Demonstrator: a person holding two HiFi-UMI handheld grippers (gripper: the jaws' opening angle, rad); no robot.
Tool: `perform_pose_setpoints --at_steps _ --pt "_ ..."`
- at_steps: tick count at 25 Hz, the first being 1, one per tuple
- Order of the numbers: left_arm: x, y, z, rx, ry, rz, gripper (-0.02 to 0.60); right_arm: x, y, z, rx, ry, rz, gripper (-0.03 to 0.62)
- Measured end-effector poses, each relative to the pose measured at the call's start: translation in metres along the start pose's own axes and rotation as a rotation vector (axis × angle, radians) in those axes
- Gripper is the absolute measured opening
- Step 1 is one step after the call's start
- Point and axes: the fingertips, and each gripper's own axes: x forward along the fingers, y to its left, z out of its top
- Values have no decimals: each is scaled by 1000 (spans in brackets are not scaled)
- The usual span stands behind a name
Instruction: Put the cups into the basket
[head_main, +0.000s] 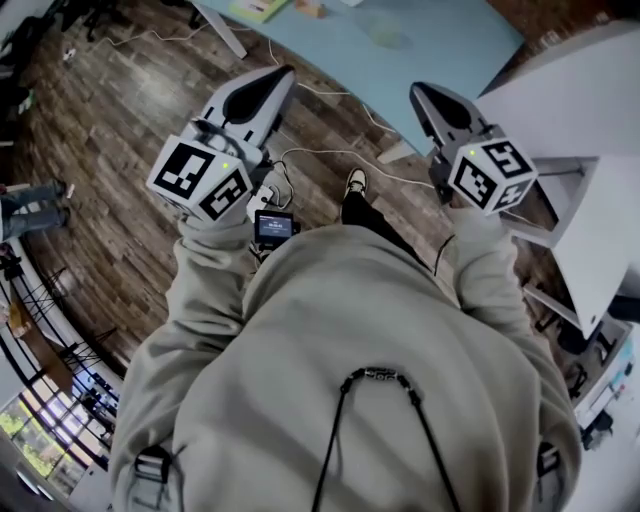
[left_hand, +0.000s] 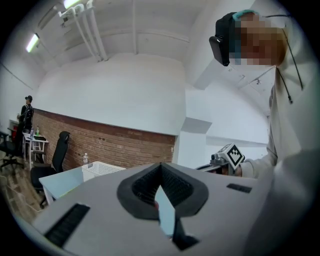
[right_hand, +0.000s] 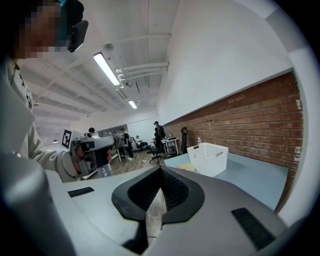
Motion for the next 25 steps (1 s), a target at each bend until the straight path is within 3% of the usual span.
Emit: perform_pose_setpoints --at_steps 11,21,25 --pt "95 65 46 -17 -26 24 -3 42 -95 51 20 -26 25 12" --pt "157 92 53 12 -26 25 -3 57 -149 49 25 19 57 12" --pt "172 106 49 -17 -40 25 -3 74 -161 45 22 46 67 12"
